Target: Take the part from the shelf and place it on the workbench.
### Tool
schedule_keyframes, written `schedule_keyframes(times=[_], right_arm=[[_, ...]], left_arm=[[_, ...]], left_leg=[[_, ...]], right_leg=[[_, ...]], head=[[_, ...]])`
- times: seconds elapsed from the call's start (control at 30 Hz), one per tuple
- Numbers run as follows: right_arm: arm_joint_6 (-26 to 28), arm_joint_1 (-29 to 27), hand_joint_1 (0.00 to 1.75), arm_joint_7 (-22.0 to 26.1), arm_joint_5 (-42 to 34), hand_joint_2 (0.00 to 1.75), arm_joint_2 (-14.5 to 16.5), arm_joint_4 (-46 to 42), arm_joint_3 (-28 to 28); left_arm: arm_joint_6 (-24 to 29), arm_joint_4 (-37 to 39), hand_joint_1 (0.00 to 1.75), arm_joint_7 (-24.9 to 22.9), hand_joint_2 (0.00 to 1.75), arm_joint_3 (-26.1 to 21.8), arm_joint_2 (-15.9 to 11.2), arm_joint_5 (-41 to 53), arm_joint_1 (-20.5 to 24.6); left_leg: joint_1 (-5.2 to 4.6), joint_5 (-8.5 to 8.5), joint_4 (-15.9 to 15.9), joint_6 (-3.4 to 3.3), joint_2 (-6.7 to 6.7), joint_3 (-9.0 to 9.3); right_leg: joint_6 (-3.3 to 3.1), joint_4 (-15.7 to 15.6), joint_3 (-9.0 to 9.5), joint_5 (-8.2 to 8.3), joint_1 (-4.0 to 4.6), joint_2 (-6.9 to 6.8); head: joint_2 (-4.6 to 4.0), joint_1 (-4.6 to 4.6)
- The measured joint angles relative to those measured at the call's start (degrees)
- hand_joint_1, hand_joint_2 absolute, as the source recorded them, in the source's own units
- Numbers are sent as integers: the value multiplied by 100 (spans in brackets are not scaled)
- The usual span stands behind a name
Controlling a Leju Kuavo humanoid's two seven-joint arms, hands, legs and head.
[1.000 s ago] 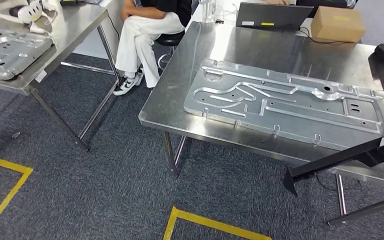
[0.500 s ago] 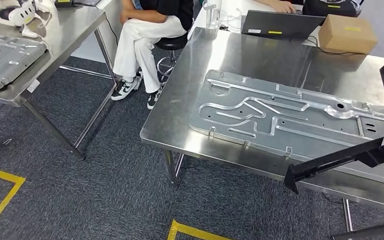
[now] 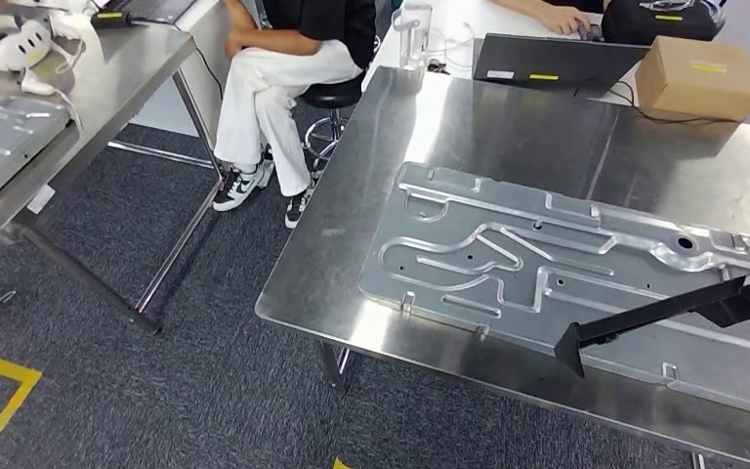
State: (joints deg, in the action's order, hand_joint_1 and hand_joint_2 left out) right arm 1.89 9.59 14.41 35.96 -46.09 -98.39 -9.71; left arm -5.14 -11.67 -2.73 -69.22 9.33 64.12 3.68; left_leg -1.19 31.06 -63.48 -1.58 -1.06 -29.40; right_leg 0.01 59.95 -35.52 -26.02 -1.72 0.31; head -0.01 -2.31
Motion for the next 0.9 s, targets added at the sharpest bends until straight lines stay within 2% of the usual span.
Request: schedule_keyframes(times=[0.03, 0.1, 0.13, 0.17, 0.2, 0.23, 0.27, 0.3, 0.33, 0.37, 0.43, 0.5, 0.53, 0.57, 0.6, 0.63, 0.67, 0.7, 0.77, 0.8, 0.83, 0.9], right_arm=[[8, -1, 175, 1, -1, 175, 0, 13, -16], [12, -3, 175, 2, -3, 175, 2, 48, -27], [14, -6, 175, 2, -3, 175, 7, 68, -29], [18, -12, 175, 3, -2, 175, 11, 92, -31], [26, -18, 175, 4, -1, 175, 17, 115, -35], [37, -25, 175, 7, 4, 175, 26, 141, -40], [54, -39, 175, 10, 14, 175, 43, 171, -49], [74, -56, 175, 13, 28, 175, 73, 210, -57], [98, -77, 175, 15, 45, 175, 110, 254, -72], [122, -121, 175, 23, 61, 175, 149, 302, -91], [162, -221, 175, 61, 100, 175, 216, 387, -148], [216, -321, 175, 138, 182, 175, 314, 484, -234], [254, -371, 175, 177, 235, 175, 397, 544, -282], [302, -433, 175, 213, 280, 175, 493, 612, -322], [355, -519, 175, 248, 324, 175, 609, 687, -347], [410, -616, 175, 277, 361, 175, 731, 762, -355], [472, -715, 131, 303, 393, 131, 862, 842, -345], [536, -804, 87, 326, 424, 87, 995, 922, -330], [655, -914, 0, 353, 468, 0, 1224, 1053, -291], [699, -940, 0, 363, 485, 0, 1322, 1108, -275], [731, -949, 0, 374, 500, 0, 1419, 1150, -260], [770, -944, 0, 396, 544, 0, 1625, 1227, -209]], left_arm=[[0, 0, 0, -1, 175, 0, -1, 1, 4], [-4, 0, 0, -1, 175, 0, 1, 6, 3], [-7, 0, 0, -2, 175, 0, 2, 10, -3], [-8, 0, 0, -3, 175, 0, 2, 14, -10], [-8, 0, 0, -3, 175, 0, 3, 18, -17], [-10, 0, 0, 1, 175, 0, 3, 21, -23], [-17, 0, 0, 11, 175, -1, 2, 21, -34], [-26, 0, 0, 28, 175, -1, -4, 19, -42], [-36, 0, 0, 46, 175, -2, -10, 16, -48], [-44, 0, 0, 60, 175, -2, -16, 14, -48], [-48, 0, 0, 78, 175, -2, -17, 16, -29], [-48, 0, 0, 97, 175, -2, -11, 21, -13], [-48, 0, 0, 108, 175, -2, -10, 20, -7], [-48, 0, 0, 119, 175, -3, -10, 18, -2], [-49, 0, 0, 127, 175, -4, -10, 14, 1], [-53, 0, 0, 129, 175, -6, -8, 10, 3], [-63, 0, 0, 130, 175, -10, -4, 7, 1], [-75, 0, 0, 130, 175, -16, 0, 3, -3], [-102, 0, 0, 131, 175, -26, 7, -1, -14], [-120, 0, 0, 133, 175, -29, 9, -1, -14], [-144, 0, 0, 140, 175, -32, 9, 0, -11], [-198, 0, 0, 158, 175, -36, 8, 1, -4]], left_leg=[[17, 47, -326, 43, 14, -204], [64, 311, -955, 109, 40, -708], [78, 445, -1100, 124, 52, -898], [85, 502, -1098, 125, 61, -1024], [85, 419, -931, 113, 65, -1072], [78, 163, -629, 79, 65, -1067], [62, -236, -266, 28, 64, -1050], [40, -561, 14, -28, 58, -1039], [20, -813, 198, -74, 55, -1024], [2, -918, 268, -105, 52, -1020], [2, -882, 318, -138, 53, -950], [20, -868, 459, -177, 56, -830], [31, -856, 523, -197, 58, -764], [30, -830, 550, -214, 57, -715], [30, -795, 556, -227, 51, -675], [30, -751, 554, -233, 43, -633], [29, -703, 544, -232, 32, -586], [29, -650, 529, -224, 23, -532], [27, -538, 486, -190, 16, -438], [20, -488, 451, -161, 17, -414], [16, -454, 431, -131, 20, -403], [16, -402, 409, -144, 37, -377]], right_leg=[[-17, -28, 79, -49, -5, -6], [-30, -53, 235, -170, -12, -12], [-26, -56, 317, -237, -14, -10], [-22, -56, 413, -310, -14, -7], [-15, -56, 519, -385, -13, 1], [-5, -57, 634, -463, -10, 1], [7, -59, 727, -538, -8, 3], [32, -60, 805, -607, -3, 13], [66, -61, 853, -672, 4, 18], [105, -73, 882, -723, 7, 27], [182, -141, 955, -796, -1, 26], [223, -45, 953, -901, -14, 6], [236, 185, 841, -1012, -14, -2], [249, 521, 643, -1137, -9, -6], [263, 893, 392, -1248, -9, -6], [276, 1189, 158, -1286, -9, -7], [286, 1308, -7, -1201, -12, -7], [291, 1215, -75, -992, -16, -9], [283, 618, 20, -437, -23, -14], [268, 322, 97, -258, -7, -16], [234, 137, 149, -173, 9, -12], [176, -3, 212, -174, 58, 15]], head=[[-1, 0], [0, 0], [0, 0], [1, -1], [0, -1], [1, -1], [0, 1], [-1, 2], [0, 3], [0, 3], [1, 0], [1, 3], [1, 5], [1, 6], [1, 6], [1, 6], [1, 5], [1, 5], [1, 5], [1, 6], [1, 3], [0, -1]])
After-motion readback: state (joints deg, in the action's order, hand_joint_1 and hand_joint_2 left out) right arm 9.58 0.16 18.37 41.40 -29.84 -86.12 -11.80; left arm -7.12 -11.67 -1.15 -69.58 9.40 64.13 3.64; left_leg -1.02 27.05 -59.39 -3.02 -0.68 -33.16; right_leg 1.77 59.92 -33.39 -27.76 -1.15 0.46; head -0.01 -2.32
